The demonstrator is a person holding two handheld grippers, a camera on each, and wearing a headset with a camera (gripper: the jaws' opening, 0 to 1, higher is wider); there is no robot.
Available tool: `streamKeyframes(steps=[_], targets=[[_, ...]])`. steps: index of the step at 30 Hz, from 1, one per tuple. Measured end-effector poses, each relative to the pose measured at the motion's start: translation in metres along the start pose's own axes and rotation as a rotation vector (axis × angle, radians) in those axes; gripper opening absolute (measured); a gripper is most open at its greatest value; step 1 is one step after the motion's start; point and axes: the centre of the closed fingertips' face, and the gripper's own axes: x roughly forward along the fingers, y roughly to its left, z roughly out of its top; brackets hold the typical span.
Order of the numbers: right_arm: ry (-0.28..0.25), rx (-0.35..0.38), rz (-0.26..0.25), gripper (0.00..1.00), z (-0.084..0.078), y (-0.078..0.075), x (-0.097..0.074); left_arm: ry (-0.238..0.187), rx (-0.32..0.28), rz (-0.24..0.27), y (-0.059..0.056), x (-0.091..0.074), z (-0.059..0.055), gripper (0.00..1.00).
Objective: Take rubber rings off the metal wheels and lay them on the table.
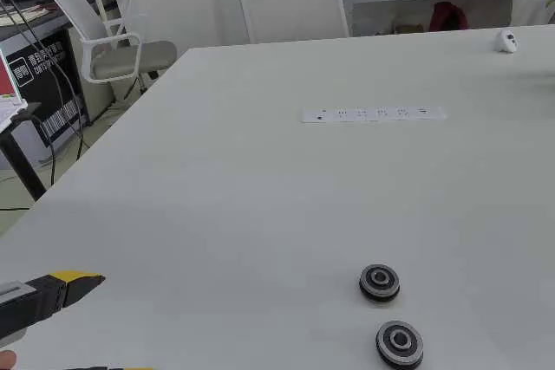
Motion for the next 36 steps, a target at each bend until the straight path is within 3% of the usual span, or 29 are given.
streamKeyframes(steps=[15, 32, 36], targets=[[0.026, -0.010, -0.007, 0.99, -0.0070, -0.0018, 0.0033, 0.013, -0.026, 0.009, 0.0018, -0.0020, -0.0058, 1.00], [-0.011, 0.020, -0.010, 0.99, -0.0053, -0.0007, 0.0024, -0.002, -0.023, 0.004, -0.0019, 0.0012, 0.0008, 1.00], [-0.006, 0.027, -0.028, 0.99, -0.0077, -0.0039, 0.0034, -0.013, -0.025, 0.007, -0.0014, 0.0005, 0.0023, 0.94]])
